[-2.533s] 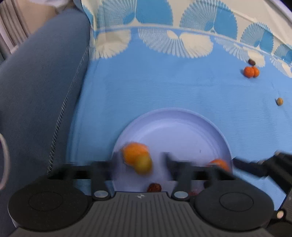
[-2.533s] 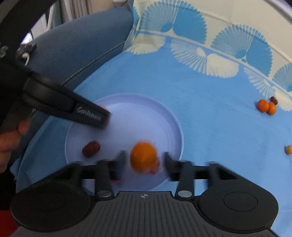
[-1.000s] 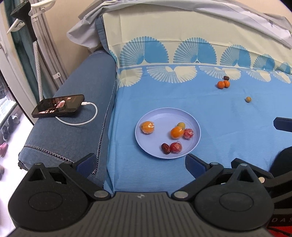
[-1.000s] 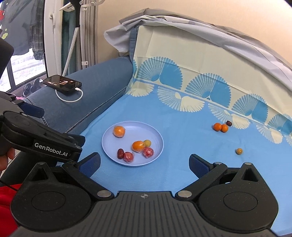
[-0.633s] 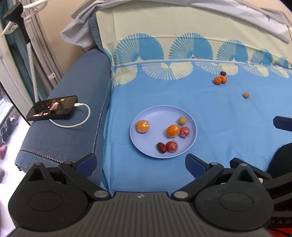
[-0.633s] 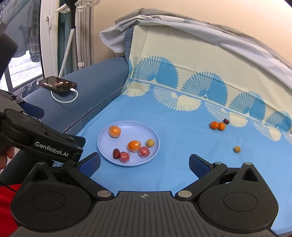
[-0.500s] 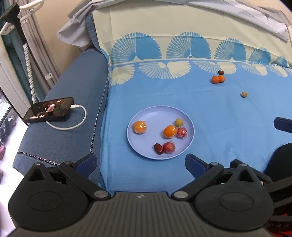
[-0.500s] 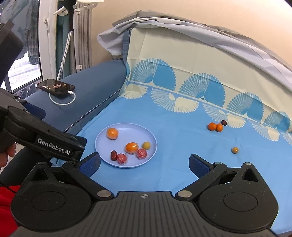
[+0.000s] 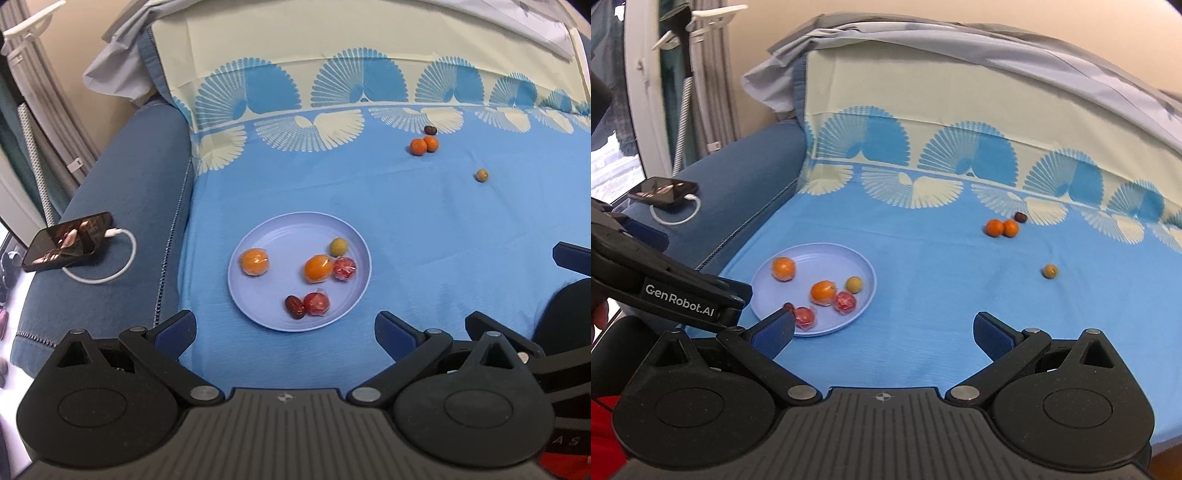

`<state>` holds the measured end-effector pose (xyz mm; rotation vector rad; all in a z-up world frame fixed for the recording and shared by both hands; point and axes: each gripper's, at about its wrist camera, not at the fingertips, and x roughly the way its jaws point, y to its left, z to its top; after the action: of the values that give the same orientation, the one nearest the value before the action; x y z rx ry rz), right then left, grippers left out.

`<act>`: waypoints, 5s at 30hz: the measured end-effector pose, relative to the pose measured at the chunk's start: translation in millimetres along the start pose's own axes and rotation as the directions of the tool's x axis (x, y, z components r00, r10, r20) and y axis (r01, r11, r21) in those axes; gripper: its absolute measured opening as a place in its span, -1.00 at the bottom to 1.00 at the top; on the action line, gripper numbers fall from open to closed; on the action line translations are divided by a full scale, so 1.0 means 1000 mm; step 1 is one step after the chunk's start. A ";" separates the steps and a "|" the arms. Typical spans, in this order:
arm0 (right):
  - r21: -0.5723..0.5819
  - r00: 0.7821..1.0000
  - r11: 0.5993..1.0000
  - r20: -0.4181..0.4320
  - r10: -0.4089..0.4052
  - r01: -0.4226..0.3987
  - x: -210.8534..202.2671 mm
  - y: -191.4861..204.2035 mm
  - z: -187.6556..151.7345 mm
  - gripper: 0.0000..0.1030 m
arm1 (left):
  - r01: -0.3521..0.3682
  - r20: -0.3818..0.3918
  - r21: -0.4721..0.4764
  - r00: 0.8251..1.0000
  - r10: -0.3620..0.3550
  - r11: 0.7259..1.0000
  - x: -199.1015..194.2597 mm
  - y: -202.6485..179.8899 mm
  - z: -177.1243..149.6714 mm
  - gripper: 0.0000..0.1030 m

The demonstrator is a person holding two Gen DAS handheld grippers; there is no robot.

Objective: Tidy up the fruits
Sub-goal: 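Move both open tools back toward the remaining fruit cluster, then grasp a mandarin with the left tool while the right tool grasps a yellow fruit, then carry the mandarin and yellow fruit over the plate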

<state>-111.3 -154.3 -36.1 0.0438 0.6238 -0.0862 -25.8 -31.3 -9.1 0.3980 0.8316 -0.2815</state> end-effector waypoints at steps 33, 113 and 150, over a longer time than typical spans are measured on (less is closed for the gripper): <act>0.326 0.918 0.861 -0.069 -0.390 0.390 0.145 -0.199 0.010 0.99 | 0.163 0.007 0.206 0.986 -0.168 0.965 0.171 -0.146 0.158 0.99; -0.048 0.997 0.999 0.080 -0.001 0.005 -0.042 0.003 0.003 -0.45 | 0.174 0.053 -0.086 0.984 -0.170 0.981 -0.028 0.014 -0.015 -0.27; -0.136 0.998 0.989 -0.019 0.054 -0.056 -0.007 0.022 0.002 -0.45 | 0.121 0.012 -0.199 0.993 -0.121 0.973 0.000 0.059 -0.024 -0.27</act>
<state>-113.2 -131.8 -30.2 -0.0706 0.6425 0.0107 -18.9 31.7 -9.9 0.1596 0.8768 -0.3074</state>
